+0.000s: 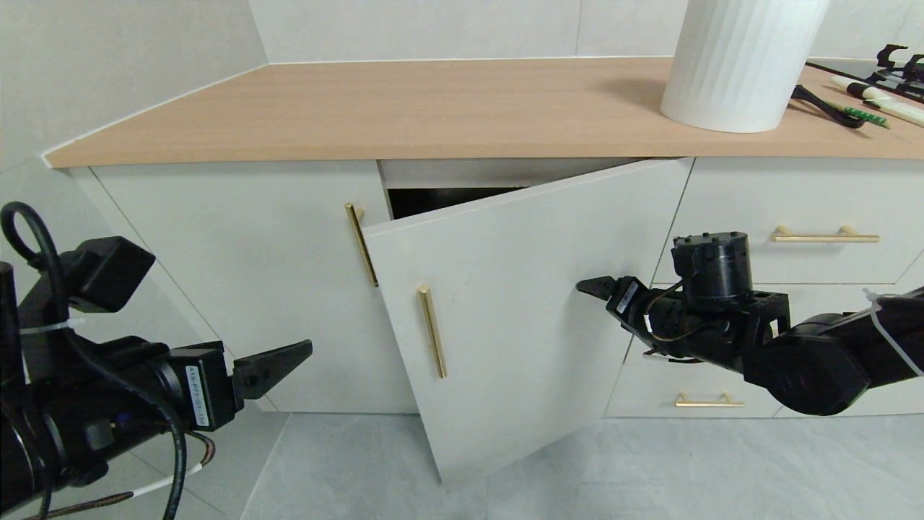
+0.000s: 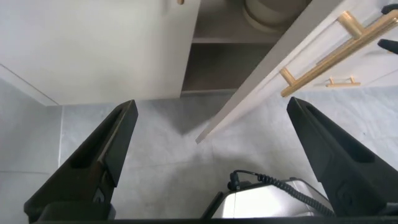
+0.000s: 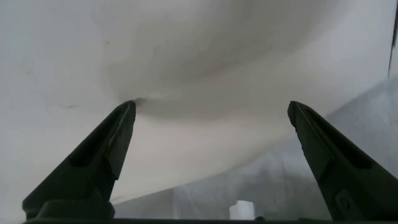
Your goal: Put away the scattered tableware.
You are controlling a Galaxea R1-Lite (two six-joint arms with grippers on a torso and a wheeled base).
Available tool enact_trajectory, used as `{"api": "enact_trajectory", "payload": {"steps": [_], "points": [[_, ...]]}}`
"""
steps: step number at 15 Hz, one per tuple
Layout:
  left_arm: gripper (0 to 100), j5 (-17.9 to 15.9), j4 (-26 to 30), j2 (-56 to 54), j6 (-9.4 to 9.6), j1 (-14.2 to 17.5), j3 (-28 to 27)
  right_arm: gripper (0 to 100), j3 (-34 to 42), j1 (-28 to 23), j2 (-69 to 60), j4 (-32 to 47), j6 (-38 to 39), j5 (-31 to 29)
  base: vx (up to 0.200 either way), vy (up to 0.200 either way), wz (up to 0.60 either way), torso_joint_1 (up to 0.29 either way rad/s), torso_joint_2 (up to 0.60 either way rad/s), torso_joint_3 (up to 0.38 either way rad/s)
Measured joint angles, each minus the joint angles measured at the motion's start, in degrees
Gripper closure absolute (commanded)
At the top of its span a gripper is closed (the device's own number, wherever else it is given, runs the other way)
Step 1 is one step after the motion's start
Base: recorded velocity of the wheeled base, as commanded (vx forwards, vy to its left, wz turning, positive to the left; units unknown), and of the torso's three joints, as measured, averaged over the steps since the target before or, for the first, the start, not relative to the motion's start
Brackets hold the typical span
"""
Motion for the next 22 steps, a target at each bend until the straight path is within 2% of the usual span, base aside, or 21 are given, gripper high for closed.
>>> {"api": "enact_trajectory", "payload": {"steps": [14, 22], "points": [[0, -0.1, 0.0, 0.0, 0.02, 0.0, 0.1, 0, -8.6, -2.5, 6.6, -0.7, 3.9, -11.0, 0.0, 0.0, 0.0, 0.0, 0.0, 0.0], [0, -0.1, 0.0, 0.3, -0.04, 0.0, 0.1, 0, -10.1, -3.7, 8.2, -0.7, 4.1, -11.5, 0.0, 0.0, 0.0, 0.0, 0.0, 0.0]]}}
